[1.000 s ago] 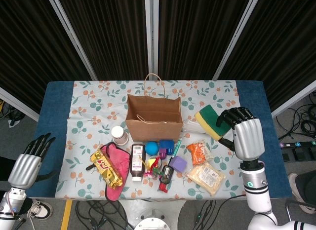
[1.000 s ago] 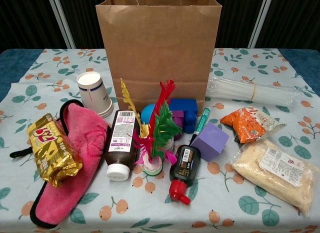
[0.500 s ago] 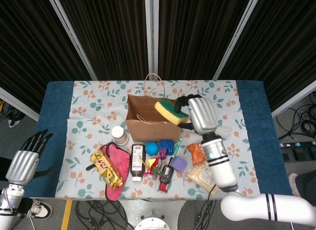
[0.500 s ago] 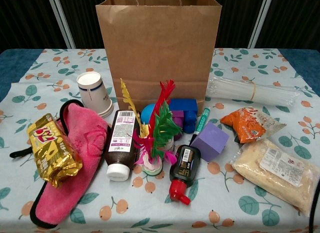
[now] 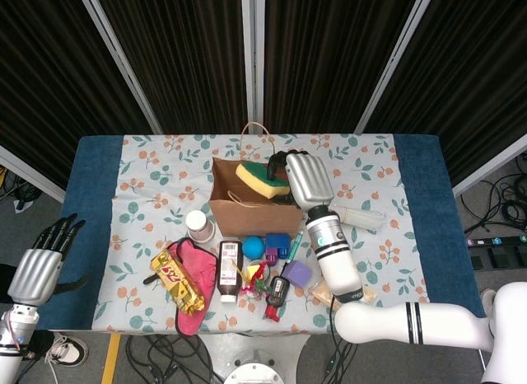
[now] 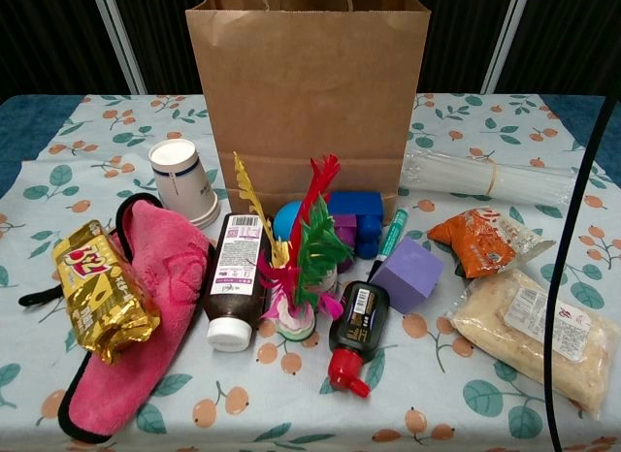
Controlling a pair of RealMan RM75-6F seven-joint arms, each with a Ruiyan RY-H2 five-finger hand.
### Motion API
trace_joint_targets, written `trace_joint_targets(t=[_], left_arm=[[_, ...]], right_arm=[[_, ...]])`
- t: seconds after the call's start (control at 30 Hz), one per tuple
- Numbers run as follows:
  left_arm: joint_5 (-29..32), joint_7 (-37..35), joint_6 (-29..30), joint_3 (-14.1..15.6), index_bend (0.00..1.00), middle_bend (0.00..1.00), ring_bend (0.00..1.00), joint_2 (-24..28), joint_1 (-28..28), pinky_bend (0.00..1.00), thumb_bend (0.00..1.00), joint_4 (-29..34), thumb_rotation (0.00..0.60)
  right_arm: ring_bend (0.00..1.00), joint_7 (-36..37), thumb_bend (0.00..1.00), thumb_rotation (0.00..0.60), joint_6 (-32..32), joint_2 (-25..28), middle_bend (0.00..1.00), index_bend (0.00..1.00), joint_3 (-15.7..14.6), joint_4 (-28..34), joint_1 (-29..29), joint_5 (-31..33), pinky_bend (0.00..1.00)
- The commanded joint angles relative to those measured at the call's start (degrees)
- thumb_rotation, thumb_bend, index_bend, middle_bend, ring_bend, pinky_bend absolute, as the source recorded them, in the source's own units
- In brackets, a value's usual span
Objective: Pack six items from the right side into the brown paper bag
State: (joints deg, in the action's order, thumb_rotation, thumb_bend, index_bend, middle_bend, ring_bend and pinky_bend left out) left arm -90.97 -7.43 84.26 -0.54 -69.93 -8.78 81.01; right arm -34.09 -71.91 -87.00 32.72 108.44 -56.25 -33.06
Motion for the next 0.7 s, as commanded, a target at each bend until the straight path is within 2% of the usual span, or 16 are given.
trace_joint_targets(t=[0.03,0.17,0.4,0.6,0.7], left_arm=[[0.1,0.0,-0.1,-0.2,0.10,0.13,0.03,0.1,-0.2,0.15,0.02,0.0,0.600],[0.5,0.0,-0.5,-0.4,0.10,0.13,0.03,0.2,-0.5,0.15,0.02,0.2,0.600],[0.5,0.3,-0.7,-0.3,0.10,0.13,0.03,0.4,-0.6,0.15,0.02,0.5,0.600],[0.2,0.4,0.0,-0.3,0.10,0.13,0.03,0.6,-0.5,0.15,0.02,1.2,0.600],[0.1,0.1,-0.1,-0.1,0.10,0.13,0.03,0.7,-0.5,0.15,0.02,1.6,0.600]], right_arm=[[0.28,0.7,0.12,0.600,2.5,1.0,0.40,0.49,-0.2,0.0,-0.7,3.0,0.27],[0.23,2.0,0.05,0.600,4.3,1.9,0.37,0.43,-1.1,0.1,-1.1,2.9,0.23],[0.19,5.1,0.01,0.600,2.9,3.1,0.36,0.36,-1.1,1.5,-0.7,0.1,0.19],[0.20,7.5,0.01,0.600,-4.2,8.5,0.37,0.36,-1.7,8.3,4.4,-9.8,0.19],[0.20,7.1,0.01,0.600,-9.5,14.0,0.37,0.36,-4.5,11.2,10.1,-16.9,0.19]])
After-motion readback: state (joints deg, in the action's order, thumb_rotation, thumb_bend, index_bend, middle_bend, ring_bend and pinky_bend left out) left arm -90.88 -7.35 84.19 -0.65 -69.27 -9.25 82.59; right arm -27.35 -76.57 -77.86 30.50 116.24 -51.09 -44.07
